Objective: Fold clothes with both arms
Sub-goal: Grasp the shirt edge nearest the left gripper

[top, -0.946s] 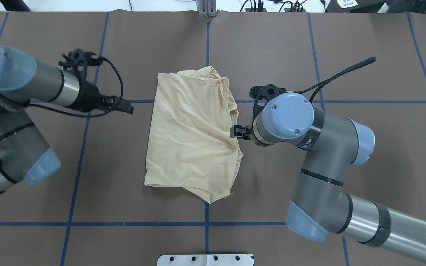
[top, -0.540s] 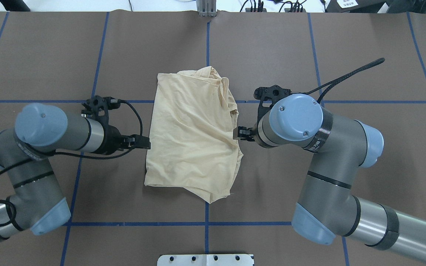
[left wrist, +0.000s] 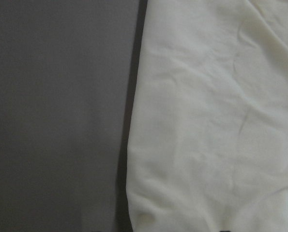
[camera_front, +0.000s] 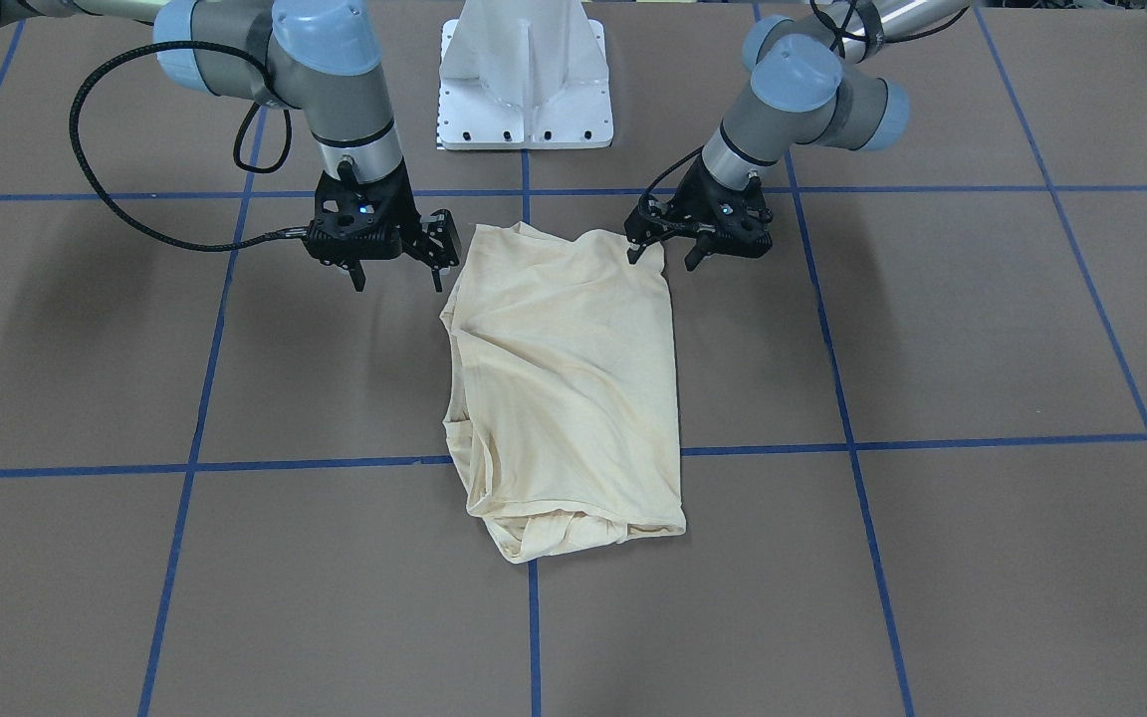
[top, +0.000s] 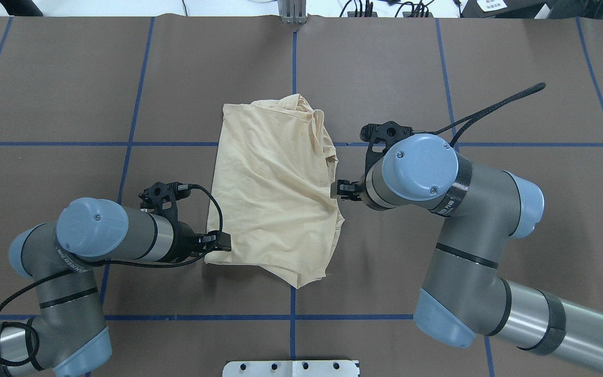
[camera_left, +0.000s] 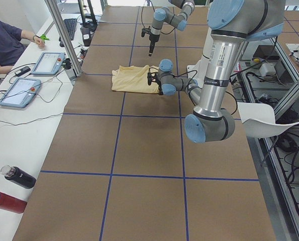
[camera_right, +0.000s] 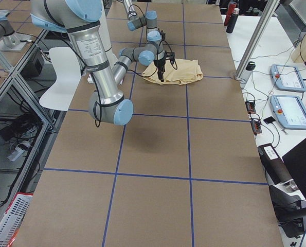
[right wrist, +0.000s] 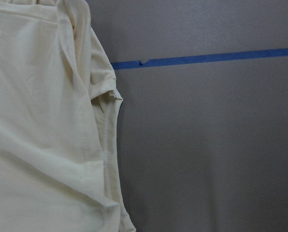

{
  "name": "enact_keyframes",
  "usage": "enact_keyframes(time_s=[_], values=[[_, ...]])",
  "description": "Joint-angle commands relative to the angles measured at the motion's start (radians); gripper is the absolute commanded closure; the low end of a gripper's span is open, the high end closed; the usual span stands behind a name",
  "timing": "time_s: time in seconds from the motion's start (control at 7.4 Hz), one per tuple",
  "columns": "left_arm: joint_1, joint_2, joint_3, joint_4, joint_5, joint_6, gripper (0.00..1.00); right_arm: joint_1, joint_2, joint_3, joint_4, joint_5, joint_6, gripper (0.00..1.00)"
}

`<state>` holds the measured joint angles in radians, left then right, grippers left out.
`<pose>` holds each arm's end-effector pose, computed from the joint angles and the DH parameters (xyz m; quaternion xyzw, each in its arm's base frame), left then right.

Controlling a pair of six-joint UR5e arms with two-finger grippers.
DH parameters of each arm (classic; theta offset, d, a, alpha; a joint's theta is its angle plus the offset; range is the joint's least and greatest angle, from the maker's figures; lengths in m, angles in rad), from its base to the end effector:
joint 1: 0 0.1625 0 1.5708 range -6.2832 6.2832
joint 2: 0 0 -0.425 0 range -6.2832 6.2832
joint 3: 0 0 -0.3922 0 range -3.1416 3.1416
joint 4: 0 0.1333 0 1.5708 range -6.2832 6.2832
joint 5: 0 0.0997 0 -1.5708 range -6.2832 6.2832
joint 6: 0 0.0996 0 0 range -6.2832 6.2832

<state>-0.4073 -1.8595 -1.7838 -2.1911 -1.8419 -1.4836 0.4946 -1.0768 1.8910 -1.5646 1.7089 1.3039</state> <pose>0.5037 -0.3334 0.3331 0.0181 0.5391 -0.0627 0.8397 -0.4809 -0.3952 0.2458 0.0891 -0.3929 0.0766 0.9121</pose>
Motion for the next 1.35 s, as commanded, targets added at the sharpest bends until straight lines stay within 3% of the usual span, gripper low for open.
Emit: enact_keyframes(time_s=[0.0,0.41,0.81,1.22], values=[[0.007,-0.007,0.007,0.001,-0.003,-0.009,0.39,-0.001,0.000,-0.001,0.000,0.000,0.000,0.00],[0.008,-0.007,0.010,0.001,-0.008,-0.009,0.39,-0.001,0.000,-0.001,0.000,0.000,0.000,0.00],[0.007,-0.003,0.006,0.008,-0.010,-0.010,1.00,-0.010,0.001,-0.003,0.000,0.000,0.014,0.00],[0.007,0.002,-0.051,0.057,-0.011,-0.012,1.00,-0.050,0.005,-0.007,0.001,-0.011,0.091,0.00]])
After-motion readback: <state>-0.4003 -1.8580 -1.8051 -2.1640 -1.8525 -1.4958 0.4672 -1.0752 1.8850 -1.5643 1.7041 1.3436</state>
